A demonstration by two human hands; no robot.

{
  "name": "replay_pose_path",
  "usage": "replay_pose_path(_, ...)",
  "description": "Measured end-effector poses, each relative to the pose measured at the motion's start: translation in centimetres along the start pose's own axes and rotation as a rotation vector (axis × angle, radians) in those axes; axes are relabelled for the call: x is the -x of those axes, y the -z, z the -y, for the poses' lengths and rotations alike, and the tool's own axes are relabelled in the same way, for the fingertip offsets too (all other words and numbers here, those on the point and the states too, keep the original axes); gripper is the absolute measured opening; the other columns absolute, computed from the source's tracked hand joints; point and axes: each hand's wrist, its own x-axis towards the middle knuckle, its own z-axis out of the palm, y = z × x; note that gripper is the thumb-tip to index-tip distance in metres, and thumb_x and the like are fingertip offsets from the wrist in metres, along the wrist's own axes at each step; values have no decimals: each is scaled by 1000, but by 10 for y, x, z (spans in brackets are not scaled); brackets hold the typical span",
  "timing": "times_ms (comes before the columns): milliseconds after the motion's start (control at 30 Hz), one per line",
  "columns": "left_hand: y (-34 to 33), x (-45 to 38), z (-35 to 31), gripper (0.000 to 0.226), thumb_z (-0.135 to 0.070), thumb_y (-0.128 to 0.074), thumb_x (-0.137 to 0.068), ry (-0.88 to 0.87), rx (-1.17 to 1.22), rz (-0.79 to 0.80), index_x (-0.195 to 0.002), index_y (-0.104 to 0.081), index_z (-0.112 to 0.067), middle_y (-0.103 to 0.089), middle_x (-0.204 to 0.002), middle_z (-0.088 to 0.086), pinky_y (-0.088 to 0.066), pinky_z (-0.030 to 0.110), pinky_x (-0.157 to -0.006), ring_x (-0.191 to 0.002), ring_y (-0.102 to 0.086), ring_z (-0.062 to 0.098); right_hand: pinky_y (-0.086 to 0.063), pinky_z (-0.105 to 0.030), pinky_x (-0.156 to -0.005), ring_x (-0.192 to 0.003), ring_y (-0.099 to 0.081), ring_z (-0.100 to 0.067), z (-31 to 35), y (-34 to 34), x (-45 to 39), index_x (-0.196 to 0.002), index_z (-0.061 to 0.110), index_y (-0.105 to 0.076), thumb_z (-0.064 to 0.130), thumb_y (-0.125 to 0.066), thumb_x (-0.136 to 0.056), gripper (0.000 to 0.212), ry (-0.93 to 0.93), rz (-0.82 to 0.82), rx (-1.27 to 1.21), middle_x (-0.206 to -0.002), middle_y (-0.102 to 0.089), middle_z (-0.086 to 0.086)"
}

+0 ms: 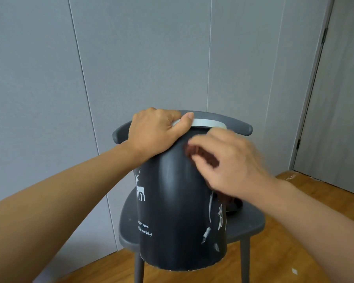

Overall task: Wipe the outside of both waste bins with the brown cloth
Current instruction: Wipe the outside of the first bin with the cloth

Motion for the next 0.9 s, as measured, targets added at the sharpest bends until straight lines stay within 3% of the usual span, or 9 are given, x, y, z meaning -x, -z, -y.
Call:
replay_pose_path(67, -1, 0, -1, 71, -74, -21, -86, -11, 3, 4, -65, -57, -17, -43, -48, 2, -37, 35, -56, -55, -49, 23, -56, -43, -64, -88, -64, -28, -6, -3, -13, -113, 25, -72, 38, -59, -91, 29, -74, -74, 19, -94, -61, 2)
replay_pose_path(133, -1, -1, 2, 66, -73, -24, -88, -6, 19, 6, -60, -47, -17, -39, -47, 3, -35, 35, -55, -54, -45, 23, -55, -43, -63, -88, -61, -27, -2, -8, -5, -113, 24, -71, 35, -61, -89, 28, -56, -56, 17, -95, -58, 2)
replay_pose_path(233, -2, -2, 8, 62, -68, -31, -91, 23, 47, 8, -55, -34, -17, -33, -47, 3, -28, 34, -55, -51, -39, 20, -55, -41, -62, -87, -56, -21, 10, -10, 30, -114, 23, -70, 33, -64, -89, 27, 41, 98, -64, -97, -57, 3)
replay_pose_path(333, -3, -2, 9, 63, -69, -29, -90, 25, 49, 3, -56, -32, -17, -31, -47, 3, -26, 34, -54, -50, -38, 19, -57, -35, -60, -87, -57, -15, 13, -7, 48, -118, 24, -69, 36, -62, -92, 30, 92, 206, -109, -100, -59, 5)
replay_pose_path(500, -4, -2, 2, 65, -71, -26, -88, 2, 25, -8, -58, -41, -16, -38, -46, 3, -30, 34, -53, -51, -43, 20, -55, -43, -62, -83, -59, -25, 1, -7, 5, -112, 22, -73, 34, -62, -92, 26, -20, -37, -14, -94, -57, -1)
replay_pose_path(600, -4, -3, 5, 66, -72, -26, -89, 5, 28, 0, -59, -46, -16, -42, -47, 3, -35, 35, -54, -52, -45, 21, -55, -44, -62, -89, -57, -27, 1, -13, -8, -117, 22, -72, 34, -63, -92, 29, -44, -52, 19, -99, -56, -4)
replay_pose_path(767, -2, -2, 13, 48, -65, -34, -93, 36, 65, 5, -57, -46, -36, -31, -45, 3, -27, 35, -54, -49, -36, 18, -55, -37, -82, -113, -47, -19, 17, -4, 33, -142, 23, -56, 40, -48, -97, 49, 38, 223, -77, -132, -49, -2)
replay_pose_path(833, -3, -1, 13, 50, -65, -34, -93, 37, 70, -2, -56, -45, -34, -31, -45, 2, -28, 34, -54, -48, -36, 18, -53, -30, -93, -122, -43, -14, 14, 1, 40, -151, 28, -50, 37, -43, -100, 53, 0, 235, -125, -140, -46, 4)
replay_pose_path(900, -3, -1, 12, 56, -67, -33, -92, 40, 72, -7, -55, -41, -26, -31, -45, 2, -29, 35, -54, -48, -37, 17, -48, -24, -100, -127, -45, -10, 10, 3, 44, -156, 32, -47, 32, -55, -99, 57, -63, 183, -225, -139, -49, 13)
